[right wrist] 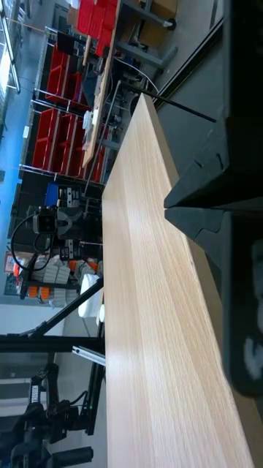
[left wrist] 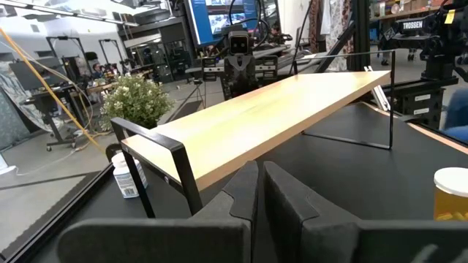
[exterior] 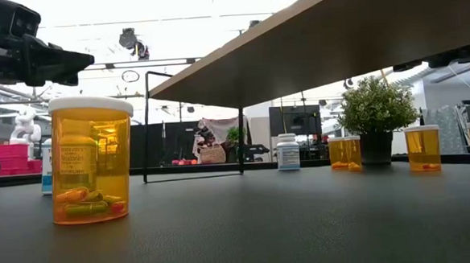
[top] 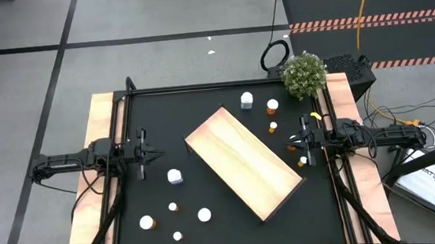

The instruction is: Pick and place medicine bottles onto shelf by color

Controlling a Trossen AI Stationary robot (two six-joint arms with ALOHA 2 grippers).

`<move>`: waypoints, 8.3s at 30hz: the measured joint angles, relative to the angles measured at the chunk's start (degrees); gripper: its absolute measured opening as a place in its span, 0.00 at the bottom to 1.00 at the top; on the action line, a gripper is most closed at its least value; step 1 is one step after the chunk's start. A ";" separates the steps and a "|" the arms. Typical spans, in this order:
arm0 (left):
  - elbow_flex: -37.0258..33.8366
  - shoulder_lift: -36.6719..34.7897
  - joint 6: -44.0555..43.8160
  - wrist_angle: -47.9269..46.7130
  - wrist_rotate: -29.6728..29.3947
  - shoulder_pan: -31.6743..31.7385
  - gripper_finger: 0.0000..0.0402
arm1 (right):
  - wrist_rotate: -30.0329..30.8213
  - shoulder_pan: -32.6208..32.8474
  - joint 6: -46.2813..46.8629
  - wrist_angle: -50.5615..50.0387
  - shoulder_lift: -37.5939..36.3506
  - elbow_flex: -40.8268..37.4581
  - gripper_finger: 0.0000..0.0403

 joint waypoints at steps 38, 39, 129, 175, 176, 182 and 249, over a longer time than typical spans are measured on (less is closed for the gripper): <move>0.00 0.02 0.00 0.00 0.00 0.00 0.06 | -0.02 0.01 0.00 0.00 -0.01 0.00 0.00; 0.02 0.01 -0.01 0.01 0.00 0.00 0.06 | -0.02 0.01 0.02 0.00 -0.02 0.00 0.00; 2.06 0.60 -12.15 -2.16 -3.41 0.00 0.06 | -1.46 -0.02 13.49 -38.07 51.61 72.54 0.00; 65.51 56.22 -2.65 -40.33 -8.15 -6.29 0.06 | 0.99 0.00 15.34 -16.73 53.62 44.16 0.00; 65.51 57.05 -2.39 -40.36 -8.72 -6.45 0.06 | 2.07 0.00 15.15 -16.76 53.61 44.06 0.00; 65.51 61.60 -1.52 -40.04 -9.08 -6.38 0.06 | 8.21 0.01 13.53 -16.69 53.60 42.76 0.00; 65.48 72.30 3.22 -28.24 -10.58 5.27 0.06 | -16.73 -42.01 -11.76 -7.70 91.18 54.75 0.56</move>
